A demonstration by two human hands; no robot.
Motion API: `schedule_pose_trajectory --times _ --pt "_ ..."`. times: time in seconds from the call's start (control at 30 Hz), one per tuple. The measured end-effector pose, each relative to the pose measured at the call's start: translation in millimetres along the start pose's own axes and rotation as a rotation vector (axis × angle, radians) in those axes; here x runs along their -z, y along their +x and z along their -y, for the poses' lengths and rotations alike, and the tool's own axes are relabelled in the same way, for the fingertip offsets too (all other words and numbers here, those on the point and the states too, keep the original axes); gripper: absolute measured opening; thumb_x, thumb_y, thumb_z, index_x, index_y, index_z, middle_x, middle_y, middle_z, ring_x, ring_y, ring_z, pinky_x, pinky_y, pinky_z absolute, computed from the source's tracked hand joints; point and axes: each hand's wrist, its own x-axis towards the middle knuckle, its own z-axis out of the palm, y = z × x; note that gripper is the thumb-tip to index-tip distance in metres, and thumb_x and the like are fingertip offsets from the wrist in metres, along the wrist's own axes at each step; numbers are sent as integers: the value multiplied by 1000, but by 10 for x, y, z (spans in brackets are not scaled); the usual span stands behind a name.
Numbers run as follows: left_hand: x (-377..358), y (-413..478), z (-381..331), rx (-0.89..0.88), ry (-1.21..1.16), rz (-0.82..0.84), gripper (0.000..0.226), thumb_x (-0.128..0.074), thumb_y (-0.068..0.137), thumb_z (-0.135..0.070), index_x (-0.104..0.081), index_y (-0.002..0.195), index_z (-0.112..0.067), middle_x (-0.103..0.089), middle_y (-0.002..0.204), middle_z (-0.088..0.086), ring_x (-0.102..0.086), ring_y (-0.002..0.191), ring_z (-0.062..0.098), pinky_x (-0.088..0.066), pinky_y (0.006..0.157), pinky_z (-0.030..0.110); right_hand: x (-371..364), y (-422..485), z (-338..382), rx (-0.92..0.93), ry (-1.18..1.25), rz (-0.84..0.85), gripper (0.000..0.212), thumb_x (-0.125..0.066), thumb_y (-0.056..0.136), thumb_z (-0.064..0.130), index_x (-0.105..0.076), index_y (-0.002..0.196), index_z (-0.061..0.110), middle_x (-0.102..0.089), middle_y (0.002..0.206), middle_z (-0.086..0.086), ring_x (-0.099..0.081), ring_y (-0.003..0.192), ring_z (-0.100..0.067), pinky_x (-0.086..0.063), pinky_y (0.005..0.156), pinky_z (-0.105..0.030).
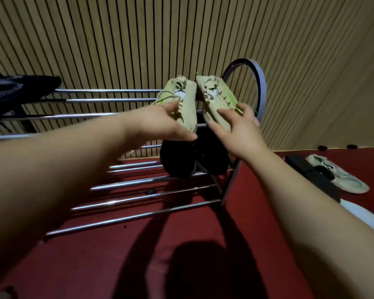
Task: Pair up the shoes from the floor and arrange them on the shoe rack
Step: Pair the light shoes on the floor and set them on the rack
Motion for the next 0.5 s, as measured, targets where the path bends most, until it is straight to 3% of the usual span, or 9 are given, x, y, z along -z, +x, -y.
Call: schedule_pose_trajectory --times 0.03,0.17,0.3,0.4,0.5 --pt "43 -57 11 -25 27 34 92 -76 76 -18 -22 148 -36 -33 151 -4 -39 119 5 -32 82 14 14 -74 -68 37 6 -3 52 -49 89 53 -44 137 35 -20 152 -3 -15 141 -27 -17 116 -43" --pt "24 -179 49 -106 35 -22 88 -78 72 -25 -30 144 -42 -27 154 -8 -34 135 11 -23 108 20 4 -248 -255 154 69 -20 46 -45 95 41 -41 140 31 -33 148 -2 -21 140 -23 -18 114 -38" --pt "-220 -87 52 -159 162 -154 69 -69 78 -43 -39 141 -39 -22 154 -7 -30 139 13 -16 106 15 -16 -120 -259 211 14 -139 40 -44 96 37 -50 134 28 -44 144 2 -21 141 -19 -18 114 -38" --pt "-342 31 60 -167 251 -238 54 -62 81 -51 -48 133 -44 -22 155 2 -25 141 20 -16 118 31 -29 -22 -336 232 -15 -178 38 -44 97 37 -53 133 26 -49 141 1 -28 139 -21 -22 112 -38" --pt "-407 160 -11 -179 315 -257 47 -57 84 -53 -50 129 -46 -25 154 7 -20 143 26 -15 119 37 -30 38 -443 246 -33 -214 37 -46 95 37 -55 130 27 -55 134 4 -37 130 -22 -28 105 -36"
